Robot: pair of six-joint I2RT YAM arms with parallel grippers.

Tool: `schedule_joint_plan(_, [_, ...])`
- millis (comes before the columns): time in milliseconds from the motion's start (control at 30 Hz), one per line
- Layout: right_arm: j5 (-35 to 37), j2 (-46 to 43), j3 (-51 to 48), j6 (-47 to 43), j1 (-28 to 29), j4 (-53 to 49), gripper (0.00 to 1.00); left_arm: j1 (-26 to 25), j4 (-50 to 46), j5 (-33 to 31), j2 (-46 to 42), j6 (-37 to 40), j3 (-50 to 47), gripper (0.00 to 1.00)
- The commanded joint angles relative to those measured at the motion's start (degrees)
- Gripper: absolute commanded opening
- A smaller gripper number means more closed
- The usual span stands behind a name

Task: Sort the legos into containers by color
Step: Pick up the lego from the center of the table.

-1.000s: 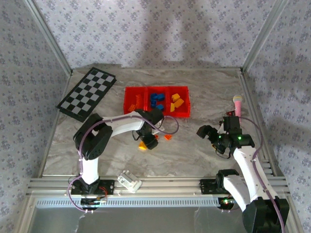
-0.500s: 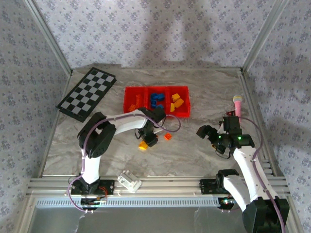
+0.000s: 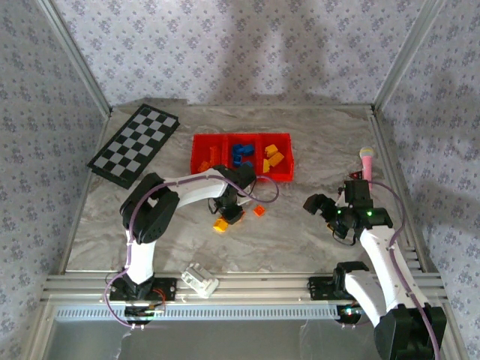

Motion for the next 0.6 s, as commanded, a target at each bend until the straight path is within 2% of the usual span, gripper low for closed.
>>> schedule_joint_plan(0, [1.1,-0.7,-0.4,0.4,0.2,-0.1,1.0,-0.2,2.2,3.0,2.6,-0.4,0.2,0.35])
schedule_joint_plan(200, [1.2,-1.0,-0.4,0.4,0.2,-0.7,1.0,0.0,3.1,1.8,0.6,-1.9,0.8,0.31])
schedule_joint_plan(567, [0.9,-0.8,-0.6,0.3,0.1,-0.3,1.0,2.6,11.1,-1.6,-9.6,-10.0,-0.4,0.27])
